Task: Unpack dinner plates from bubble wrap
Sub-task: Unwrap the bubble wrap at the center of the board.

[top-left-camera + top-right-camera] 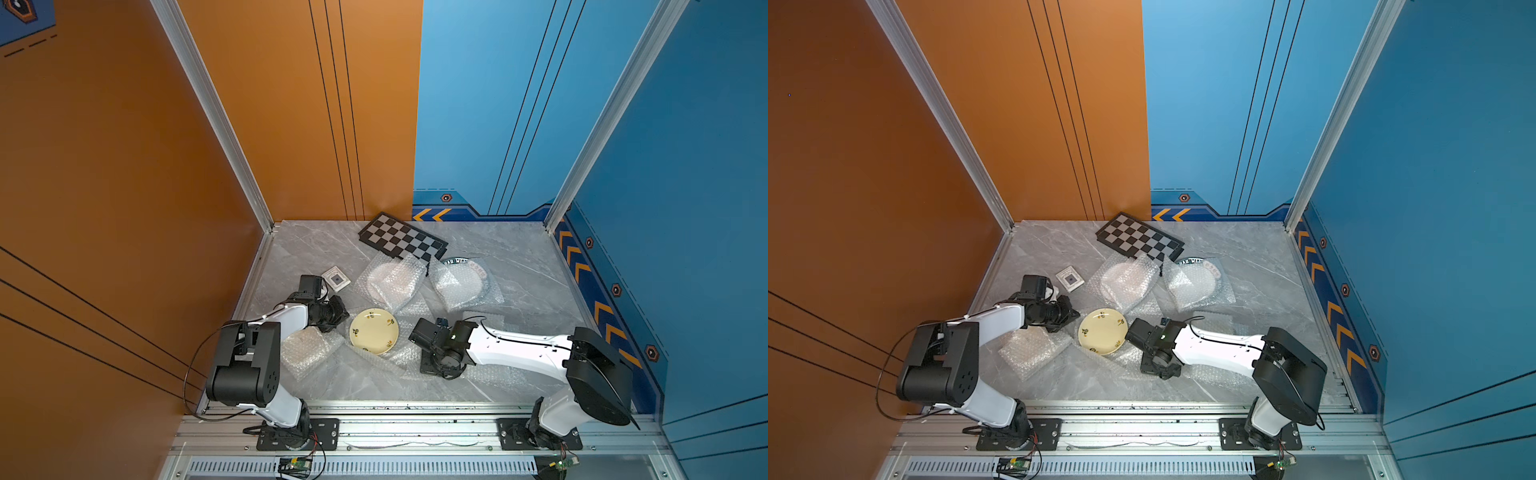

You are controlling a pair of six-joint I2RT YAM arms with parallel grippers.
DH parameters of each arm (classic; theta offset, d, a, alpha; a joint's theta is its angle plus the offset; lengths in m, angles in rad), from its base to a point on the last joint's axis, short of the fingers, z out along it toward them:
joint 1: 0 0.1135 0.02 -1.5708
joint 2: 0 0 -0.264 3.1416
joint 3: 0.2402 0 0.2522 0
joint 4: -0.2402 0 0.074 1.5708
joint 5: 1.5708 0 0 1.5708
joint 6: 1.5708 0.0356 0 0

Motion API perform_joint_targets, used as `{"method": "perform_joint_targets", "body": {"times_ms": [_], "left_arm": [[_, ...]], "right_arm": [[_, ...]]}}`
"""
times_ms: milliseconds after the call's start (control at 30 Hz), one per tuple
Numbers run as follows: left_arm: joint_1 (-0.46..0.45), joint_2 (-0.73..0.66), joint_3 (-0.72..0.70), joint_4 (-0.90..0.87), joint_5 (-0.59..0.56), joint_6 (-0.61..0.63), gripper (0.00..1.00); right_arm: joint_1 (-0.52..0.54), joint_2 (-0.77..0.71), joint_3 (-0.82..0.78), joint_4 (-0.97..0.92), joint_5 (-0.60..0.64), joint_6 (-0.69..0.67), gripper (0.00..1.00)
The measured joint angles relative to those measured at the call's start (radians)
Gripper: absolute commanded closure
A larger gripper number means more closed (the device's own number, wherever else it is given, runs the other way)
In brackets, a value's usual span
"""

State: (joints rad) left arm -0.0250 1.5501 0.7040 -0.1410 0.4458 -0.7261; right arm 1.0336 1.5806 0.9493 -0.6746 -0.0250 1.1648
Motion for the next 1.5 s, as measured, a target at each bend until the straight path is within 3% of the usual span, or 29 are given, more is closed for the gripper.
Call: {"method": "perform_joint_targets", "body": {"times_ms": [367, 667, 733, 900, 1000, 1133, 1400, 1500], "left_arm": [[-0.013, -0.049, -0.077, 0.013, 0.006, -0.005, 1.0], [-0.095, -0.159, -0.149, 0.016, -0.012, -0.057, 1.0], [-0.107, -0.179, -0.154, 0.009, -0.016, -0.065, 0.94], [-0.108, -0.27, -0.154, -0.047, -0.037, -0.085, 0.58], [-0.111, -0.359, -0.154, -0.103, -0.049, -0.095, 0.46], [-0.136, -0.477, -0.154, -0.171, -0.061, -0.115, 0.4], [-0.207, -0.679, -0.18, -0.286, -0.095, -0.201, 0.38], [-0.229, -0.719, -0.18, -0.332, -0.106, -0.217, 0.37]], "right_arm": [[-0.095, 0.018, -0.068, 0.032, -0.006, -0.07, 1.0], [-0.306, -0.01, -0.079, 0.031, 0.003, -0.211, 1.0], [-0.323, -0.036, -0.081, 0.029, 0.002, -0.247, 0.95], [-0.294, -0.159, -0.119, 0.027, -0.005, -0.296, 0.73], [-0.261, -0.267, -0.17, 0.021, -0.005, -0.278, 0.64], [-0.238, -0.413, -0.253, 0.015, -0.004, -0.232, 0.58], [-0.256, -0.578, -0.367, -0.005, 0.0, -0.179, 0.56], [-0.254, -0.637, -0.357, -0.042, 0.011, -0.159, 0.4]]}}
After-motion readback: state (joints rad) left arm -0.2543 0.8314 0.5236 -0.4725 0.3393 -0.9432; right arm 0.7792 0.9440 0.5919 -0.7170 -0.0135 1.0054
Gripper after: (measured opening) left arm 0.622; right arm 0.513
